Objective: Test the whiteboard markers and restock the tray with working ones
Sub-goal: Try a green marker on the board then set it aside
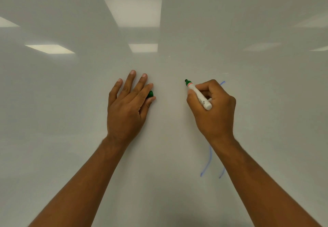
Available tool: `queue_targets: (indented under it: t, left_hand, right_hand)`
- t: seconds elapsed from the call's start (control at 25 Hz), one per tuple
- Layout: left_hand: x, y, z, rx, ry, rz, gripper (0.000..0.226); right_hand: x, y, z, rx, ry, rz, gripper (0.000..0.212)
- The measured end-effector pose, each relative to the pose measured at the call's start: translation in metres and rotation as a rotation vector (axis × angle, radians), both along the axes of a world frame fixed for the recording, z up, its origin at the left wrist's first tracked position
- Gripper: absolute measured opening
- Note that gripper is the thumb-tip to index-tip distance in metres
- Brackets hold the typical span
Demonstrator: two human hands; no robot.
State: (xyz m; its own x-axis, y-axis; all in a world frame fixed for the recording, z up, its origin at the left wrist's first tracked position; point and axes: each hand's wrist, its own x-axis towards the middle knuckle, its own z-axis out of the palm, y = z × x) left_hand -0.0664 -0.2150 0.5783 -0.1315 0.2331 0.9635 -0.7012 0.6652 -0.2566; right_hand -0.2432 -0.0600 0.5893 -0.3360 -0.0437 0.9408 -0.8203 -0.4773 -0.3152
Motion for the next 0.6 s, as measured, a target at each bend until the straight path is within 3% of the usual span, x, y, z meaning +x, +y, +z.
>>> queue_targets:
  t: [0.24, 0.44, 0.6]
  left_hand:
    - [-0.001, -0.001, -0.001, -0.001, 0.004, 0.003, 0.038]
    - [-0.001, 0.002, 0.001, -0.008, 0.012, 0.021, 0.037]
    - [-0.002, 0.002, 0.0, -0.01, 0.003, 0.021, 0.038]
  right_hand:
    - [0.017, 0.005, -0.046, 0.092, 0.195, -0.271, 0.016]
    - [0.006, 0.025, -0.146, 0.182, 0.287, -0.384, 0.014]
    - [0.01, 0.023, -0.182, 0.229, 0.335, -0.411, 0.019]
